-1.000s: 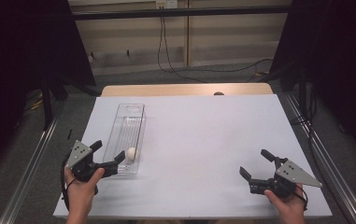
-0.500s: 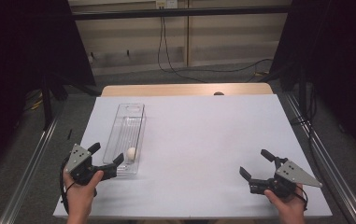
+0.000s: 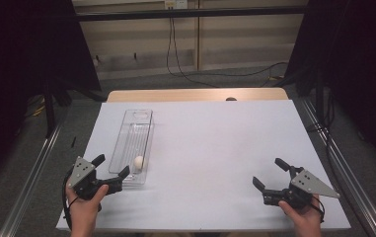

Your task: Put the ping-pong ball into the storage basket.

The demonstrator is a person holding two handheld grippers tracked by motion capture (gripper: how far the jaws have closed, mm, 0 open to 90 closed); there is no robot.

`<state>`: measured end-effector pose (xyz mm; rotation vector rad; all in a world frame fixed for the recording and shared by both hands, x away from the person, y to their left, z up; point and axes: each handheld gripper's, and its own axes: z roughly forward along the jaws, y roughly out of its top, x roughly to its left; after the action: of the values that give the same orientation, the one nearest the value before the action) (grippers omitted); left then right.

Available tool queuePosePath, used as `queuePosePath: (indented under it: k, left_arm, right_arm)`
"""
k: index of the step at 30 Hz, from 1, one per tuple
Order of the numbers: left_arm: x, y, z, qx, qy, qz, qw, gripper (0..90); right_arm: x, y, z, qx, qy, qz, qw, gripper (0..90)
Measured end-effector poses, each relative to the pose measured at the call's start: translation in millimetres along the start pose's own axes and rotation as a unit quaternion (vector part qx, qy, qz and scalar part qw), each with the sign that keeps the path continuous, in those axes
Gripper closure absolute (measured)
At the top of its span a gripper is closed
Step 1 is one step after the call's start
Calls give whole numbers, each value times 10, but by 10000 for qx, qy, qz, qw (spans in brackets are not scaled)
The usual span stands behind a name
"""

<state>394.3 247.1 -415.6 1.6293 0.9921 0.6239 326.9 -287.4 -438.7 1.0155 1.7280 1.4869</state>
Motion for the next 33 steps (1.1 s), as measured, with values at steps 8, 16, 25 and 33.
queuePosePath:
  k: [8,16,25,33]
  left_arm:
    - [0,-49,2,14,-8,3,10000,24]
    - [5,-89,0,42,24,-68,10000,23]
    - [8,-130,-13,-42,50,-102,9999,24]
    - [-10,-180,-15,-5,89,-119,9999,24]
  right_arm:
    - [1,2,-5,5,-5,14,10000,23]
    - [1,1,-2,-13,-17,1,10000,23]
    - [5,1,-4,16,-11,-15,10000,23]
    - [6,4,-7,5,-22,-23,10000,24]
